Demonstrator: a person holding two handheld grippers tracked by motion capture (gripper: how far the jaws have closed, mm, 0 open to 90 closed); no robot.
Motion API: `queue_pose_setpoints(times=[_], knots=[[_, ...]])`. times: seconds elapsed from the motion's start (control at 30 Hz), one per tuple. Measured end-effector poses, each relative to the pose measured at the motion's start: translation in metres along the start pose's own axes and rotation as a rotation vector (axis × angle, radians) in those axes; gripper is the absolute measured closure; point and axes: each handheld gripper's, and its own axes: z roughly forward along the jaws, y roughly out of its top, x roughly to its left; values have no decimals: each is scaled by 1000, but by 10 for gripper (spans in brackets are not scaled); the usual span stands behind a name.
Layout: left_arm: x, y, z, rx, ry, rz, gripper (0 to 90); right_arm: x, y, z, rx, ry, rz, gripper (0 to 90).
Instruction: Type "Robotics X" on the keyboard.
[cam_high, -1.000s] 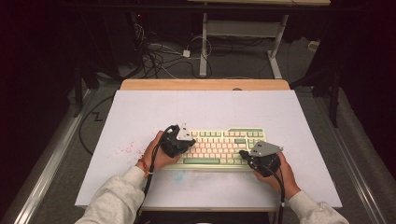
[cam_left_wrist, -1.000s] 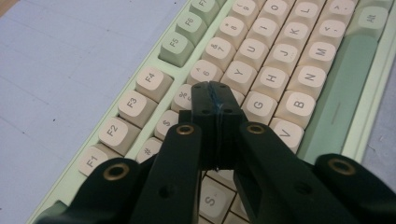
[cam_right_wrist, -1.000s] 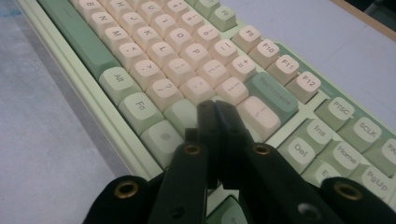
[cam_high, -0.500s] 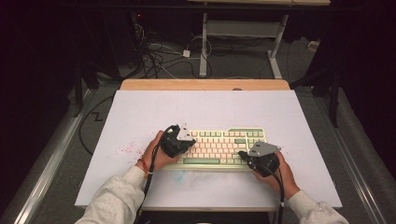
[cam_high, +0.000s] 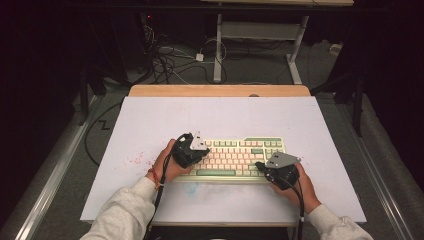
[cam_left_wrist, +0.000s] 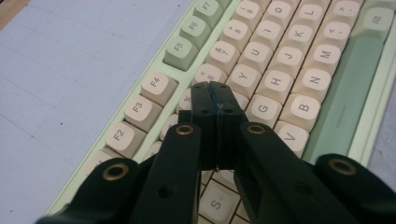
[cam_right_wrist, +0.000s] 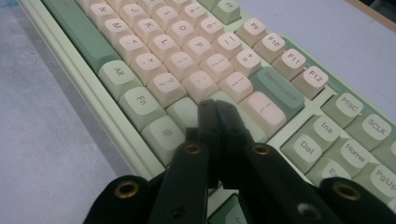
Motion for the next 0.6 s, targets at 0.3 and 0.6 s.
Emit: queue_pose_setpoints(times=[0.3,0.6], knots=[[-1,0,5,23,-7,3,871,0,0,0,5,0,1,900],[-1,0,5,28,-9,5,871,0,0,0,5,-2,1,900]])
